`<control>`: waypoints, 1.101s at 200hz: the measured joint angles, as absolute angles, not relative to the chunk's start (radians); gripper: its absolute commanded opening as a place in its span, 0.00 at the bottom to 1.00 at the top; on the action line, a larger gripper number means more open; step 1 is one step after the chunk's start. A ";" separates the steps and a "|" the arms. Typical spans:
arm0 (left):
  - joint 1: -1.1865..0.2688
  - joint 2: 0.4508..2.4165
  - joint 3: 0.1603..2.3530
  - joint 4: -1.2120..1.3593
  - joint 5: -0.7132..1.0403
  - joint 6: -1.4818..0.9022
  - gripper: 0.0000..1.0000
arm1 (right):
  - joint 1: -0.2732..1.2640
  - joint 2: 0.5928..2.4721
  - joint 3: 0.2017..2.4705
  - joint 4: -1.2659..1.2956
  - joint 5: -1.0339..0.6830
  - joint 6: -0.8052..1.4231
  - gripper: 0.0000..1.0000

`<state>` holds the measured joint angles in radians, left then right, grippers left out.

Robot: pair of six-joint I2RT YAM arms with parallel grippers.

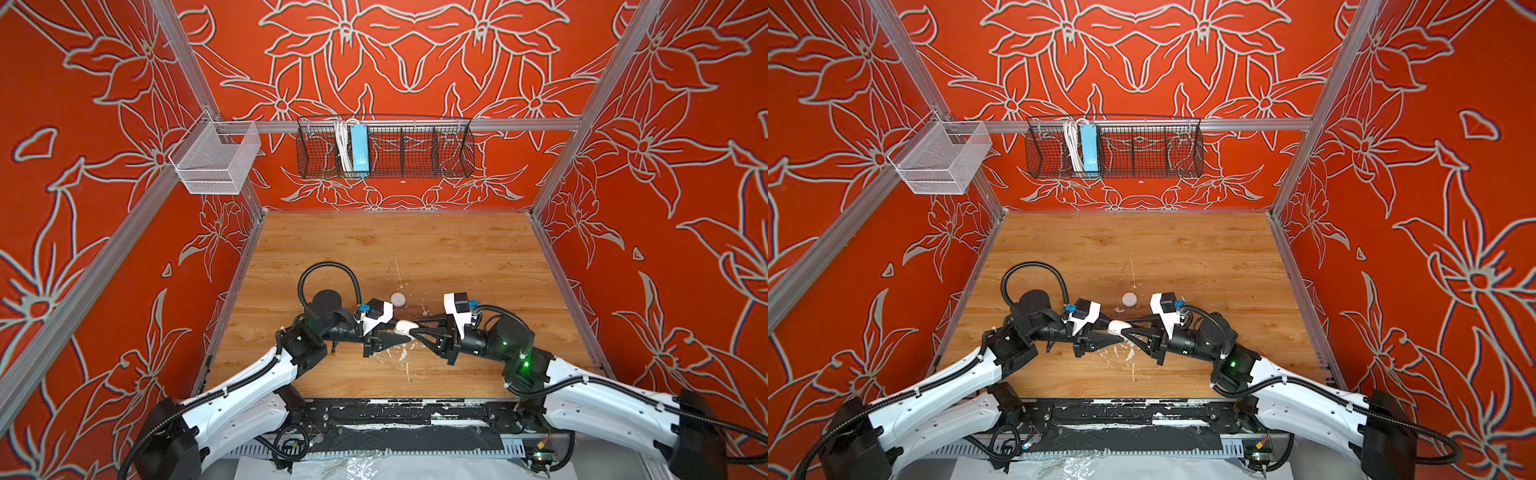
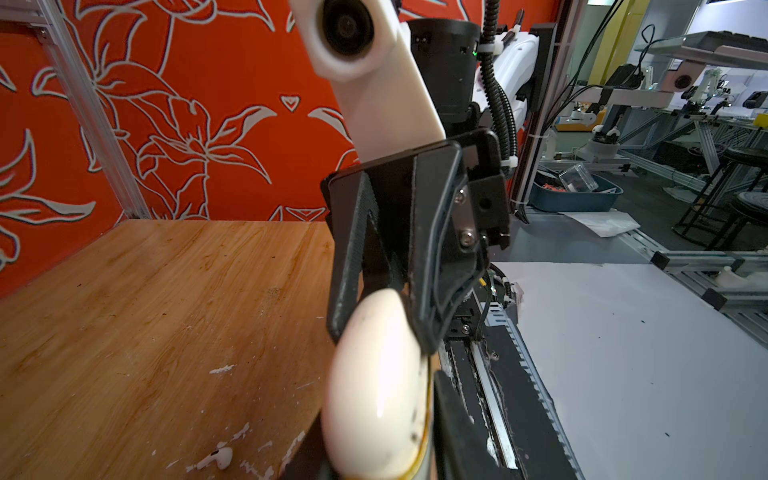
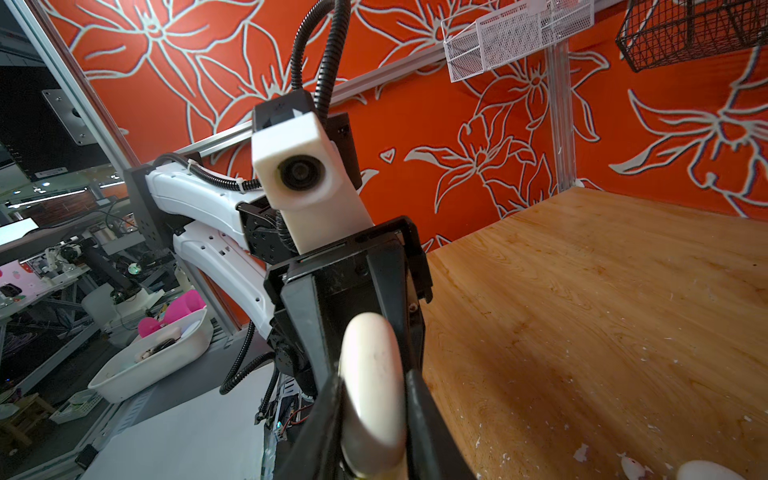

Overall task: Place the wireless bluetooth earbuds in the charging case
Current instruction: 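Pull the case lid open with the right gripper while the left gripper holds the case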

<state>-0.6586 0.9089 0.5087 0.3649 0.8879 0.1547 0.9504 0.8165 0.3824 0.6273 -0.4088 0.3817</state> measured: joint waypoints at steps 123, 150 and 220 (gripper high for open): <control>-0.651 0.926 0.508 0.441 0.879 0.082 0.33 | 0.952 0.878 0.324 0.857 -0.357 0.455 0.00; -0.651 0.926 0.508 0.445 0.877 0.077 0.34 | 0.955 0.887 0.315 0.889 -0.348 0.465 0.00; -0.652 0.925 0.508 0.458 0.876 0.068 0.30 | 0.955 0.896 0.303 0.932 -0.344 0.480 0.00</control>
